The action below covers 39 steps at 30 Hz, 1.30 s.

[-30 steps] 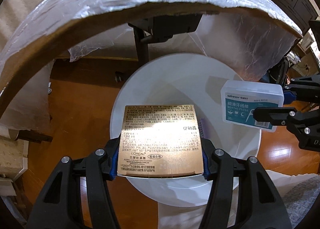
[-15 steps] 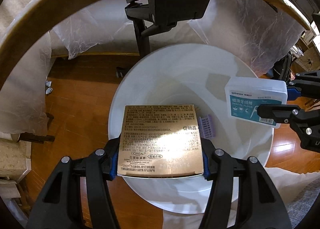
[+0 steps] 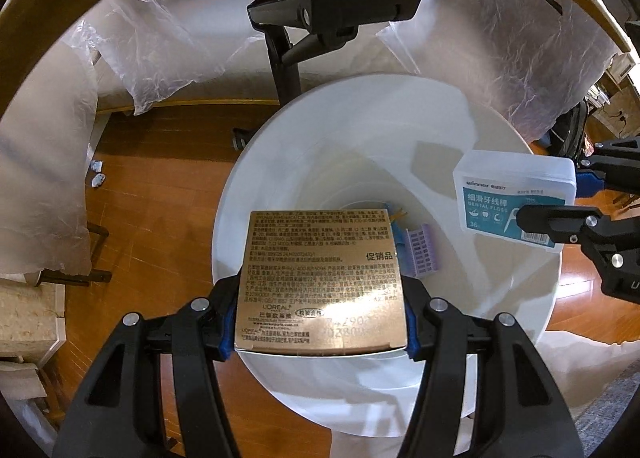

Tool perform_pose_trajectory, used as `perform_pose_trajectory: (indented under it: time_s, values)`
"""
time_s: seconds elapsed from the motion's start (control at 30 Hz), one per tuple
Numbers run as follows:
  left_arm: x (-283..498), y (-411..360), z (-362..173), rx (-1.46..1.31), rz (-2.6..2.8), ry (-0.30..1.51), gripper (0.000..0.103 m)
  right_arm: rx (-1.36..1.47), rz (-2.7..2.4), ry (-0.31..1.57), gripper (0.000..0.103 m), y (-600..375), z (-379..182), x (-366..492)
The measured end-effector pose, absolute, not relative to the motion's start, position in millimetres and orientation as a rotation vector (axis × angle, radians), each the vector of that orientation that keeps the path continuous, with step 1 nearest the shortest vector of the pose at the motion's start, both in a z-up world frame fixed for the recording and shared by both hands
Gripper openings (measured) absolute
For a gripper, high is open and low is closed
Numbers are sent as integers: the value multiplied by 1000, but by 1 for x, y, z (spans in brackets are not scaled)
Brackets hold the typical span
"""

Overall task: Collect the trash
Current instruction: 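Open the left tool over the bin while the right tool opens, dropping both boxes, then grasp the yellow cup with the left tool while the right tool grasps the milk carton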

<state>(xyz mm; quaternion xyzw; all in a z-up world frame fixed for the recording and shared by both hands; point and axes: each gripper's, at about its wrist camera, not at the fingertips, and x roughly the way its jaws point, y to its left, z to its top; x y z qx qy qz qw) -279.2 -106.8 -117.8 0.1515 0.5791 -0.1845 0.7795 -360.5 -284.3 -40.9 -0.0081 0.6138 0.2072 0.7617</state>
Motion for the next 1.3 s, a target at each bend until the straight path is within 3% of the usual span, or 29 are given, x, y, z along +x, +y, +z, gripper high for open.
perform_pose_trajectory:
  time_s: [0.13,0.17,0.23,0.37,0.5,0.57,0.6,0.63,0.67,0.73,0.8,1.03,1.3]
  values:
    - [-279,-105,-116,292,-425,1227,62,-44,439,1322,29,-283,-41,-364]
    - [-278,-104,-116,290,-422,1229,72,-44,430,1313,43,-285,-38,-365]
    - [-279,-102,-114,285,-423,1225,76,-22,425,1292,61,-289,-30,-368]
    - [-285,-94,-99,278,-403,1212,76,-4,408,1253,62,-304,-2,-376]
    - [-297,-78,-43,212,-422,1109,76,2,420,1120,64,-319,57,-387]
    - [-301,-72,-4,189,-435,1012,76,-3,418,973,78,-328,103,-393]
    - [-302,-70,12,177,-440,969,82,-4,410,906,83,-331,120,-395]
    - [-302,-65,42,155,-433,876,89,-7,390,819,95,-334,139,-395]
    - [-302,-62,58,143,-421,812,101,-6,353,708,99,-338,158,-395]
    - [-300,-55,93,113,-363,626,102,15,275,534,99,-345,179,-388]
    - [-284,-53,109,100,-283,520,102,50,222,491,99,-350,184,-368]
    - [-186,-60,80,31,-260,752,102,279,193,751,99,-365,147,-256]
    - [-118,-80,47,130,-209,823,102,268,95,900,99,-341,107,-169]
